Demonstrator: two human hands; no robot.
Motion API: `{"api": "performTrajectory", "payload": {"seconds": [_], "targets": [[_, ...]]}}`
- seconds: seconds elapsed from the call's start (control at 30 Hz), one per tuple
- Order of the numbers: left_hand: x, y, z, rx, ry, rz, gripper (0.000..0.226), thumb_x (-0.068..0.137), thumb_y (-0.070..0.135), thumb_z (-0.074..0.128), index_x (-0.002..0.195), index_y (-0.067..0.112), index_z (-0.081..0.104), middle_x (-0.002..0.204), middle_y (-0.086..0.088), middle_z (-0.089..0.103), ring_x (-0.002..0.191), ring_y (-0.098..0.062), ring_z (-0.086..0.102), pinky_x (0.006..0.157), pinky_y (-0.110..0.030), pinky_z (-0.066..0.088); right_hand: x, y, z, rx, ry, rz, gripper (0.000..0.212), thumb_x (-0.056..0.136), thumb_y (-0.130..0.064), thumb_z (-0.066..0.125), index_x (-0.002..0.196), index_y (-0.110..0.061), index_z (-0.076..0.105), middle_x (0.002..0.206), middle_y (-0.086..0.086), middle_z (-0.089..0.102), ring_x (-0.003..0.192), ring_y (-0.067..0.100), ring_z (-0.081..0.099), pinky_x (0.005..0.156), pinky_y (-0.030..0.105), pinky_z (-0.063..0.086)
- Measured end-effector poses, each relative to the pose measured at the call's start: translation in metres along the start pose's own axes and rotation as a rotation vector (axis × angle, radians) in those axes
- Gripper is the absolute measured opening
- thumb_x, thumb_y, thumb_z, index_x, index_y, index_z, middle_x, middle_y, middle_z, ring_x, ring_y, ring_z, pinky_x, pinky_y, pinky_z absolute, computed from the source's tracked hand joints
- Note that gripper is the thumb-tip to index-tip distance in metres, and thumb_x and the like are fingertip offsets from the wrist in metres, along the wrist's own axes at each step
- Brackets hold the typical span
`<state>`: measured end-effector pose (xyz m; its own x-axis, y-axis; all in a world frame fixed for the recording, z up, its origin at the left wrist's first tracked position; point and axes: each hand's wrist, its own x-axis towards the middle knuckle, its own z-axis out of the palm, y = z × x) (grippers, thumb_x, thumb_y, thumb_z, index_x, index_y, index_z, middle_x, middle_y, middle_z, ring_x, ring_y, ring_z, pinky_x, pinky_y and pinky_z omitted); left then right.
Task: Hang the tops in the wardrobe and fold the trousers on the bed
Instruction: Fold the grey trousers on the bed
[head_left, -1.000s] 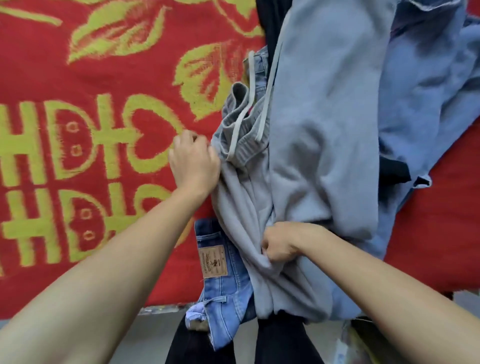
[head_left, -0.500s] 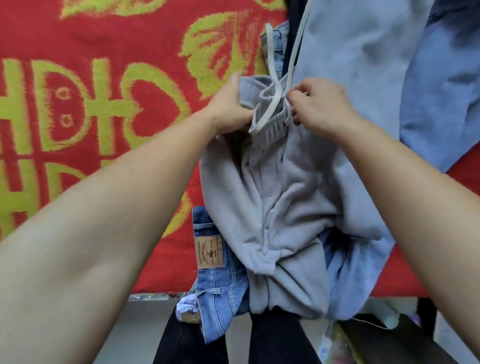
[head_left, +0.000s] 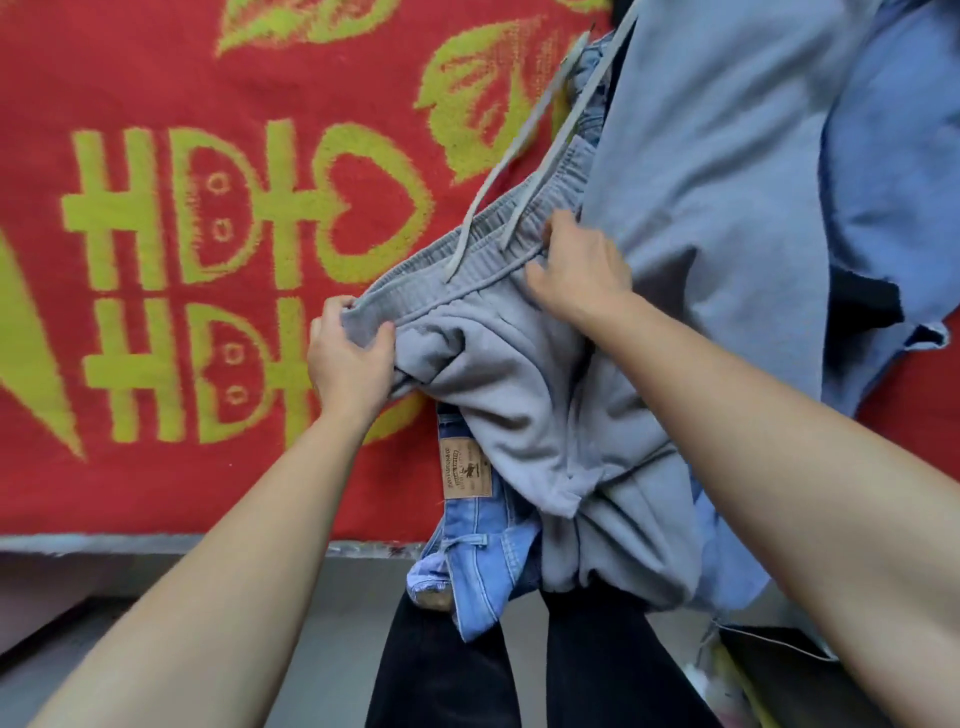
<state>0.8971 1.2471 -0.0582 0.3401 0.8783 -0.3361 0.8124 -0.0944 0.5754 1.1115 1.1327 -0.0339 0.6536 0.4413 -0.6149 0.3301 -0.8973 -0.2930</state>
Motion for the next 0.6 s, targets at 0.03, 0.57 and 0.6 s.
{"api": "performTrajectory", "payload": {"seconds": [0.03, 0.57, 0.6], "targets": [[-0.005, -0.002, -0.005, 0.043, 0.044, 0.067, 0.029, 0.079, 0.024, 0.069, 0.104, 0.016, 0.057, 0.100, -0.003, 0.056, 0.087, -0.011, 0.052, 0.077, -0.024, 0.040, -0.001, -0.006, 0.001, 0.158, -0.065, 0.075, 0.041, 0.091, -0.049, 0.053, 0.100, -0.010, 0.059, 0.090, 0.016, 0.067, 0.097, 0.037, 0.068, 0.079, 0.039, 0.052], [-0.009, 0.040, -0.025, 0.064, -0.335, 0.121, 0.032, 0.081, -0.006, 0.045, 0.099, 0.009, 0.066, 0.097, -0.008, 0.069, 0.089, -0.015, 0.066, 0.075, -0.036, 0.050, -0.044, 0.002, 0.057, 0.003, -0.216, -0.045, 0.058, 0.084, -0.038, 0.064, 0.132, -0.012, 0.046, 0.136, 0.017, 0.051, 0.126, 0.037, 0.051, 0.100, 0.042, 0.045], [0.003, 0.046, -0.022, 0.230, -0.189, 0.219, 0.040, 0.081, -0.001, 0.047, 0.117, 0.011, 0.060, 0.114, -0.009, 0.063, 0.105, -0.022, 0.059, 0.086, -0.040, 0.049, -0.052, 0.003, 0.062, -0.054, -0.180, -0.092, 0.051, 0.087, -0.033, 0.061, 0.131, -0.012, 0.045, 0.135, 0.017, 0.048, 0.126, 0.039, 0.049, 0.100, 0.044, 0.043]]}}
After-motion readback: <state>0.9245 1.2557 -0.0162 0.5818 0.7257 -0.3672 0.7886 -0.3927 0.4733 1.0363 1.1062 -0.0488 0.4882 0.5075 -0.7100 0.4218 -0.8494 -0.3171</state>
